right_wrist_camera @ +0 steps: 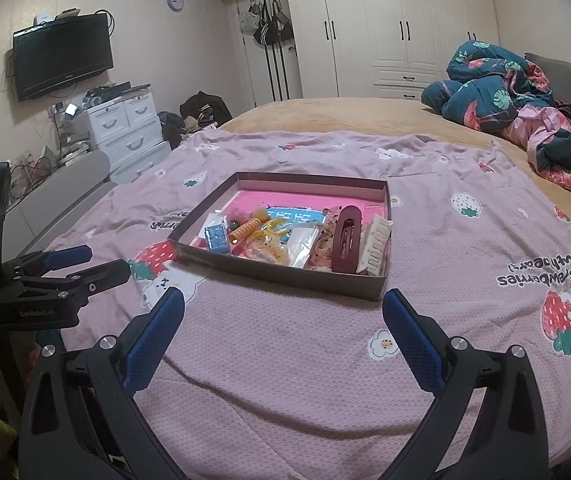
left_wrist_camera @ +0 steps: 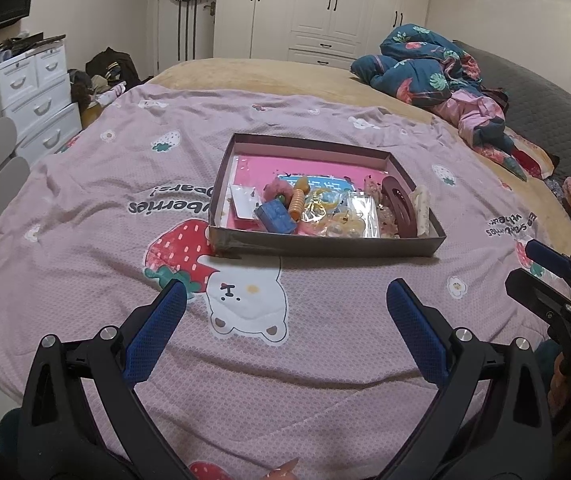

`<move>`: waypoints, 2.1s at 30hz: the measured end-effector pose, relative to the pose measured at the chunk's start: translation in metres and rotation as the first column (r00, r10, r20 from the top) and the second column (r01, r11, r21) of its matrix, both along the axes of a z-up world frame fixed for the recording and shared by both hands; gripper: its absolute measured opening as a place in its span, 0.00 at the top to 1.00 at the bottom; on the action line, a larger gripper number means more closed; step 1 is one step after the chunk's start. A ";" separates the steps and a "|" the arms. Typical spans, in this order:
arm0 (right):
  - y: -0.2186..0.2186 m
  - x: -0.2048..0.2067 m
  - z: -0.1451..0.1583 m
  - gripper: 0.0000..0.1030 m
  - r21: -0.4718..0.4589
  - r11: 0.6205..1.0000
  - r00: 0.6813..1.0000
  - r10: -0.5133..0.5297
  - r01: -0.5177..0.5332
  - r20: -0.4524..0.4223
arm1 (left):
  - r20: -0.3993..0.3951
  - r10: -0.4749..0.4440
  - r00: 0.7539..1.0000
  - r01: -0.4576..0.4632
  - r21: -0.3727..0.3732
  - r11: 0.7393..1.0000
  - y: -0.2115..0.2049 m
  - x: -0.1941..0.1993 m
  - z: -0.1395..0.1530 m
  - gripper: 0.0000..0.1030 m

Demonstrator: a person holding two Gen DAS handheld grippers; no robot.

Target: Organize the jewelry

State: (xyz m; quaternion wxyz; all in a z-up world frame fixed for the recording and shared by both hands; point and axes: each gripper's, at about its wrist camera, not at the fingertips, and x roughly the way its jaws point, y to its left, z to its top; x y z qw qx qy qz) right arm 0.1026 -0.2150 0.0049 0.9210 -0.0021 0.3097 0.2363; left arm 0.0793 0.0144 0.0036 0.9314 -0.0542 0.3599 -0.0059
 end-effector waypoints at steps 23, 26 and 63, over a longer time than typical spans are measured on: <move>-0.004 0.002 0.003 0.04 0.005 1.000 1.000 -0.009 0.009 0.000 | -0.013 -0.003 1.000 0.003 0.008 1.000 -0.001 -0.002 -0.001 0.09; -0.004 0.002 0.003 0.04 0.004 1.000 1.000 -0.008 0.008 -0.001 | -0.013 -0.001 1.000 0.002 0.008 1.000 -0.001 -0.002 -0.001 0.09; -0.006 0.003 0.002 0.04 0.004 1.000 1.000 -0.009 0.009 -0.001 | -0.018 0.002 1.000 -0.002 0.013 1.000 -0.003 -0.003 0.000 0.09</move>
